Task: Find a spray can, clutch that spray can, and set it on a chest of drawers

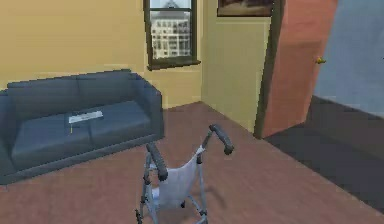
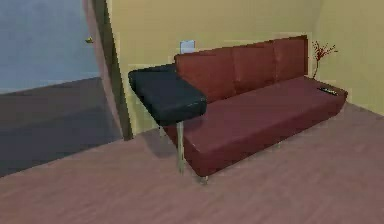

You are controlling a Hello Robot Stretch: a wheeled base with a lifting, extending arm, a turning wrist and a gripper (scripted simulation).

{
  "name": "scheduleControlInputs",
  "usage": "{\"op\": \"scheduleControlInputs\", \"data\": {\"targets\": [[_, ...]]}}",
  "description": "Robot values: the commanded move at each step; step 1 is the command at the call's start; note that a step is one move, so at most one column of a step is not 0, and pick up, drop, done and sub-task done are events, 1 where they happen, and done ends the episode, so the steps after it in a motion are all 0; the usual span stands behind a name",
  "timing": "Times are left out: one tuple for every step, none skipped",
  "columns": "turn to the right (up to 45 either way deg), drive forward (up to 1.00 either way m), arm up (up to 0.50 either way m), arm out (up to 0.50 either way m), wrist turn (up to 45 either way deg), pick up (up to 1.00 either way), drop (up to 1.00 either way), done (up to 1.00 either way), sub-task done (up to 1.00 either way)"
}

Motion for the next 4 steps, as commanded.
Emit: {"op": "scheduleControlInputs", "data": {"targets": [[45.0, 0.0, 0.0, 0.0, 0.0, 0.0, 0.0, 0.0, 0.0], [6.0, 0.0, 0.0, 0.0, 0.0, 0.0, 0.0, 0.0, 0.0], [0.0, 0.9, 0.0, 0.0, 0.0, 0.0, 0.0, 0.0, 0.0], [6.0, 0.0, 0.0, 0.0, 0.0, 0.0, 0.0, 0.0, 0.0]]}}
